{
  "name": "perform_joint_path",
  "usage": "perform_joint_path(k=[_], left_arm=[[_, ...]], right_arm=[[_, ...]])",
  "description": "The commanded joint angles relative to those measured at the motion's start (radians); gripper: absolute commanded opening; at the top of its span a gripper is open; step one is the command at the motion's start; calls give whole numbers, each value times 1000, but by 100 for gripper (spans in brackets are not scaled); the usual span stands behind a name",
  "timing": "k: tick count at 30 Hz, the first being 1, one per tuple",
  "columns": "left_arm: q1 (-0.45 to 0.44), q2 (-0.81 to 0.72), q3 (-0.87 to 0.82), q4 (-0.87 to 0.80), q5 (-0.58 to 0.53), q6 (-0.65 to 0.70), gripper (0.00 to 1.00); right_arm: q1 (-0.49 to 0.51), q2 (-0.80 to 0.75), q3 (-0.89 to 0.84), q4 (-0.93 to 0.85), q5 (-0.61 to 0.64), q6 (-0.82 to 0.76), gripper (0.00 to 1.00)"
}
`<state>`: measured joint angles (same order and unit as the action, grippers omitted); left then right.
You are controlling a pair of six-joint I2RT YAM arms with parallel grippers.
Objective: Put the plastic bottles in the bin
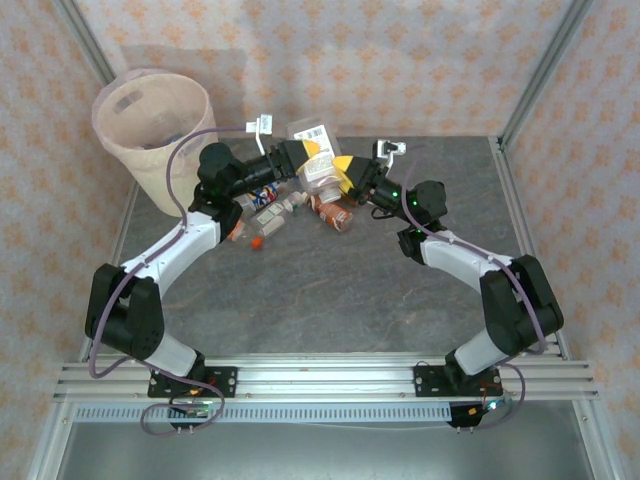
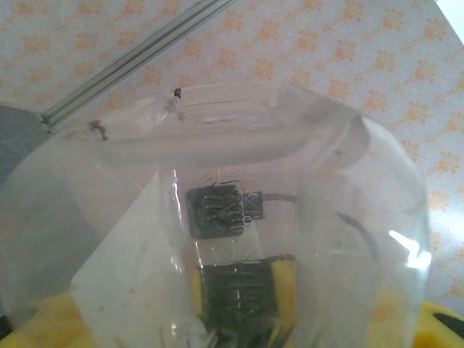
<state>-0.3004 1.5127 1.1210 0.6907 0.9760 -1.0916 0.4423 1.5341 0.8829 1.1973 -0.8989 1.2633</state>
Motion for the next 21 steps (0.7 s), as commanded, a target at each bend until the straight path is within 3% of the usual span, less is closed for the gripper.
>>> perform_joint_path(k=[1,6,8,15,21], left_arm=[[-4,-41,23,-58,-3,106,46],[-4,-85,47,-303,-96,256,40],[-3,-99,51,-353,-128,292,39],[-3,-124,74,-497,-221,379,36],[-2,-142,84,-587,-299,433,34]], right_arm=[[4,-39,15,7,-21,-30,42],[2,-97,-3,-150,5,-137,61],[-4,-132,-12,-256,31,-199,73],[-19,-275,-34,-639,197,-463,100],[-18,-385,-43,-867,350,-634,99]])
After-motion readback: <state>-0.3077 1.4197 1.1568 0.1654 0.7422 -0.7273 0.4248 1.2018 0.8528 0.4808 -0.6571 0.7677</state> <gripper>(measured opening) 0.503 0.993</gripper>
